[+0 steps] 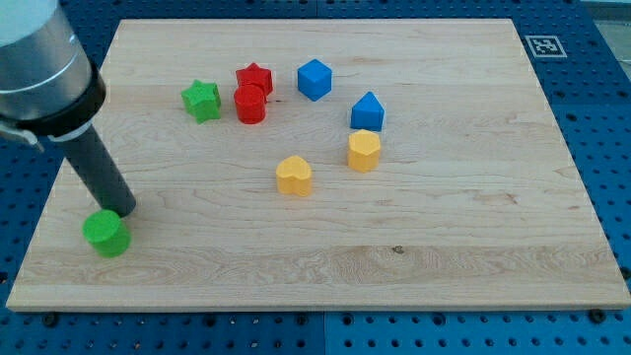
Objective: Move the yellow heart towards bottom left
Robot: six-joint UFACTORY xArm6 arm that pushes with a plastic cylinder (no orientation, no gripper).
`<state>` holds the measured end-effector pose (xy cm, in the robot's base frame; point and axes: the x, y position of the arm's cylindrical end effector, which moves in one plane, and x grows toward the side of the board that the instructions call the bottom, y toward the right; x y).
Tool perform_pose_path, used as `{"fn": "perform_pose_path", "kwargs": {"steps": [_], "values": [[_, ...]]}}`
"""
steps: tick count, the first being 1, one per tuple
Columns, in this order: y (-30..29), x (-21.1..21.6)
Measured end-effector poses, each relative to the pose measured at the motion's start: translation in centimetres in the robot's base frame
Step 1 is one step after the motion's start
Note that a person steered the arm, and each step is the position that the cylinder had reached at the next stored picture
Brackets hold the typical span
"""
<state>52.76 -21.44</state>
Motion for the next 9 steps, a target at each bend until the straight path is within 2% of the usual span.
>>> {"fn": "perform_pose_path", "kwargs": {"steps": [1, 2, 4, 5, 6, 7, 9], "values": [[0.0, 1.5], [0.5, 1.2], [10.0, -7.9], [16.8, -9.1], [21.8, -8.1], [21.6, -8.0], [17.4, -5.8]]}}
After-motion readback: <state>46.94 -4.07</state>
